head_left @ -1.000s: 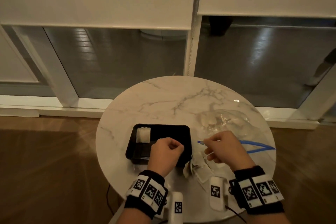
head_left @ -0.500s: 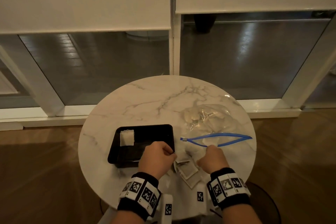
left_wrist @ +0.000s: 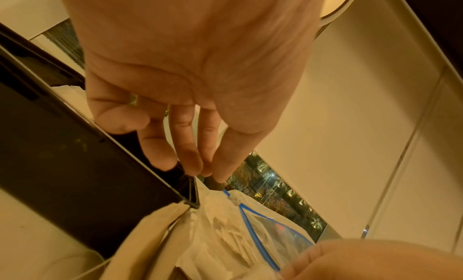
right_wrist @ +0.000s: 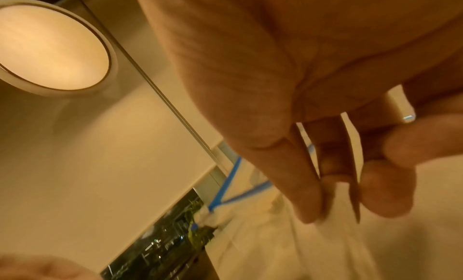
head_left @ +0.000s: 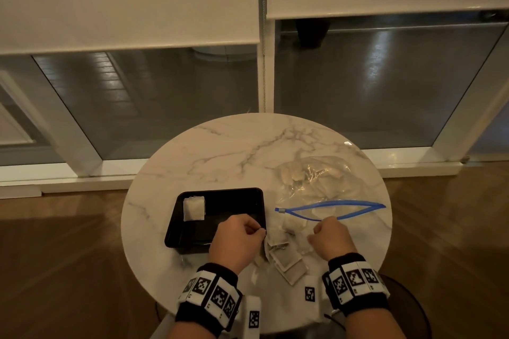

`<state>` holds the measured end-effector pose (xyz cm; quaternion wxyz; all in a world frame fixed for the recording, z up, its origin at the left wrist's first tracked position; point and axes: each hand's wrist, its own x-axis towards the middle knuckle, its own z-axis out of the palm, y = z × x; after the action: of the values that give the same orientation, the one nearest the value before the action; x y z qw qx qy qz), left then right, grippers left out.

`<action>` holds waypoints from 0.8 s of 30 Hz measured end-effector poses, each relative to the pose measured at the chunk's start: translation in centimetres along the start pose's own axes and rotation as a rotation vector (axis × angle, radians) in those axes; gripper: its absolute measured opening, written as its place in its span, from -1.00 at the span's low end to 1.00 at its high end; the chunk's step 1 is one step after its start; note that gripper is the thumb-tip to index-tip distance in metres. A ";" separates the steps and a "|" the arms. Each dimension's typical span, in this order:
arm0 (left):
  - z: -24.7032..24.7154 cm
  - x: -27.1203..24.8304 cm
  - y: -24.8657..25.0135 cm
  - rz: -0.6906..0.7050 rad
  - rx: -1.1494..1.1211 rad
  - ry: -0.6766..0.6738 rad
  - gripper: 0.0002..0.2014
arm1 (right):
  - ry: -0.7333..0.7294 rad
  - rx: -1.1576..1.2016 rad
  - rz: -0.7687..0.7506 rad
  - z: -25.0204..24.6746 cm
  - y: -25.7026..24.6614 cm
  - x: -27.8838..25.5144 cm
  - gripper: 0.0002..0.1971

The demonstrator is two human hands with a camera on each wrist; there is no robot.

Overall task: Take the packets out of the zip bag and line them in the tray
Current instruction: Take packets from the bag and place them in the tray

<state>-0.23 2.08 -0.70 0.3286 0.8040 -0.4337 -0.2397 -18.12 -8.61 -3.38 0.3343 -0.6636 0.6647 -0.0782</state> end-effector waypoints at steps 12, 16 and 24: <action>-0.9 -0.4 1.3 0.236 -0.353 -0.166 -0.64 | -0.166 0.155 -0.491 -5.1 -3.9 -4.8 -0.90; -1.3 -0.5 1.8 0.299 -0.454 -0.218 -0.80 | -0.164 0.208 -0.608 -4.0 -4.4 -4.6 -0.87; -2.5 -0.1 0.7 0.172 -0.618 -0.073 -0.92 | -0.085 0.409 -0.563 -2.7 -5.0 -4.1 -0.97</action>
<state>1.01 2.69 1.45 0.5604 0.6175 -0.4185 -0.3599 -15.88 -6.23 2.84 0.4531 -0.7426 0.4118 -0.2714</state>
